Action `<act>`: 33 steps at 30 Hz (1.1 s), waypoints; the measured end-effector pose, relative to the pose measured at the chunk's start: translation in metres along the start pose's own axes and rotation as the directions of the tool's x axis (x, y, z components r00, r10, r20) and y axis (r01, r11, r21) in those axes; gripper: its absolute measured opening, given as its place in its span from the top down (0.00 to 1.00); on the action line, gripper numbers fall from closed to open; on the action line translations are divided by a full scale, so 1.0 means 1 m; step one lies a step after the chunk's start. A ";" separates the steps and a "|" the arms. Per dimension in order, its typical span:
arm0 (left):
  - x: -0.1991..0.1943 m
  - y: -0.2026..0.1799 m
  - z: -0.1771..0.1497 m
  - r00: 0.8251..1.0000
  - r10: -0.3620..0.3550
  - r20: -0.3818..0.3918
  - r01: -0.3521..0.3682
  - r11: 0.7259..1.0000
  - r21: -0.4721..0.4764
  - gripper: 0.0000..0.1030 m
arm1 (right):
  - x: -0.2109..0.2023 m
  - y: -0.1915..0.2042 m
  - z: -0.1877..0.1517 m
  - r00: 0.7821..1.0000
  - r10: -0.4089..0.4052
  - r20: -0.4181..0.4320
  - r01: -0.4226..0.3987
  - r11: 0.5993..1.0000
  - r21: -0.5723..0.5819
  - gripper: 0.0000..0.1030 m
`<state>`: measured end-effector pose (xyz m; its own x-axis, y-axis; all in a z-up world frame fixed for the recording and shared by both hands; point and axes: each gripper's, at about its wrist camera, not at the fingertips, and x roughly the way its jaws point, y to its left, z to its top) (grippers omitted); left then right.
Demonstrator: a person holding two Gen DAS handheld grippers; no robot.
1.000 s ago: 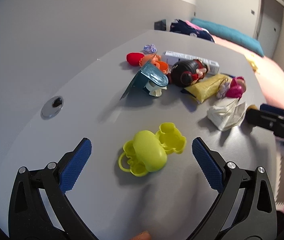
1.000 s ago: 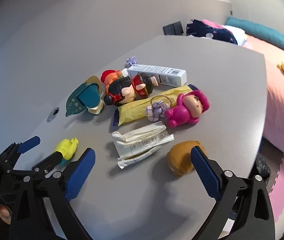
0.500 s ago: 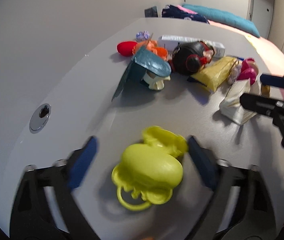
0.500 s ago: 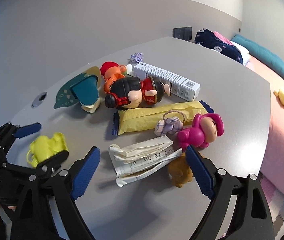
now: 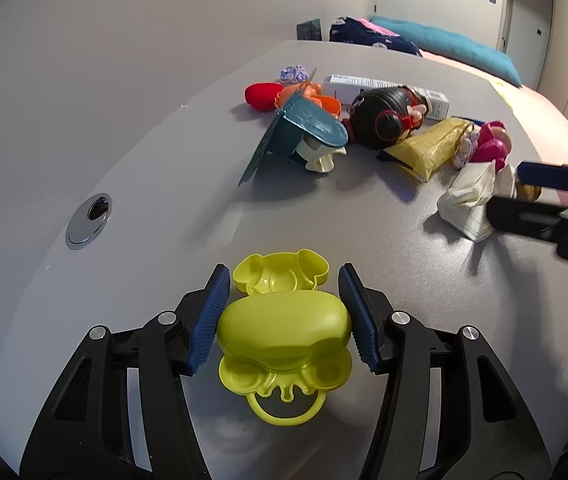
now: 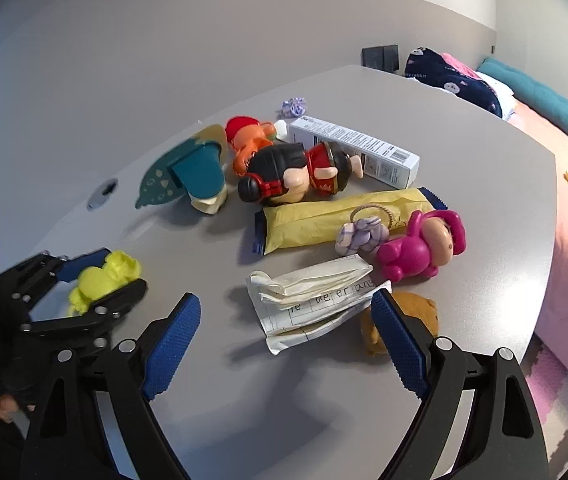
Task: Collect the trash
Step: 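Grasp the yellow-green mold with the left tool while the right tool grasps the white wrapper, then carry the mold and wrapper over the black bin and open both tools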
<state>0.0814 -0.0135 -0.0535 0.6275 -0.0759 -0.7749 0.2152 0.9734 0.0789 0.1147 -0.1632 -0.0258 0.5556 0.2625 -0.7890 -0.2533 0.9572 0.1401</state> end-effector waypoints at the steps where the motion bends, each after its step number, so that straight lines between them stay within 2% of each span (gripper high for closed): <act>1: -0.002 0.001 0.000 1.000 -0.007 0.004 0.007 1.000 0.000 0.46 | 0.002 0.002 0.001 1.000 -0.013 -0.003 0.013 1.000 0.001 0.14; 4: -0.005 0.002 0.001 1.000 -0.015 0.015 0.015 1.000 -0.001 0.46 | 0.013 0.007 0.007 0.998 -0.057 -0.018 0.057 0.998 0.000 0.15; 6: -0.006 0.004 0.001 1.000 -0.025 0.016 0.025 1.000 -0.011 0.46 | 0.030 0.008 0.010 0.994 -0.096 -0.061 0.096 0.995 -0.009 0.24; 8: -0.009 0.005 0.000 0.999 -0.027 0.019 0.027 1.000 -0.016 0.46 | 0.043 0.003 0.011 0.990 -0.104 -0.098 0.105 0.994 0.004 0.40; 9: -0.009 0.005 0.000 0.999 -0.027 0.020 0.027 1.000 -0.016 0.46 | 0.044 0.003 0.012 0.990 -0.114 -0.087 0.114 0.994 -0.006 0.49; 11: -0.010 0.005 -0.001 0.999 -0.026 0.022 0.027 1.000 -0.017 0.46 | 0.045 0.001 0.015 0.992 -0.088 -0.086 0.089 0.996 0.009 0.65; 13: -0.011 0.004 0.000 1.000 -0.023 0.021 0.024 1.000 -0.016 0.46 | 0.047 -0.001 0.016 0.995 -0.059 -0.082 0.060 0.998 0.012 0.77; 18: -0.017 0.003 -0.001 0.999 -0.016 0.029 0.016 1.000 -0.027 0.46 | 0.035 -0.007 0.013 0.999 0.010 -0.037 -0.008 1.000 0.030 0.93; 28: -0.049 -0.015 0.000 0.996 0.031 0.084 -0.028 0.999 -0.030 0.46 | -0.018 0.001 0.010 0.995 0.080 0.059 -0.079 0.997 -0.014 0.96; 33: -0.067 -0.028 0.006 0.993 0.031 0.118 -0.027 0.999 -0.030 0.46 | -0.039 -0.008 0.010 0.991 0.093 0.092 -0.093 0.996 -0.013 0.96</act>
<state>0.0374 -0.0368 -0.0001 0.7175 -0.0712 -0.6929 0.1752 0.9812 0.0807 0.1027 -0.1801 0.0095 0.6002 0.3610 -0.7138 -0.3138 0.9271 0.2050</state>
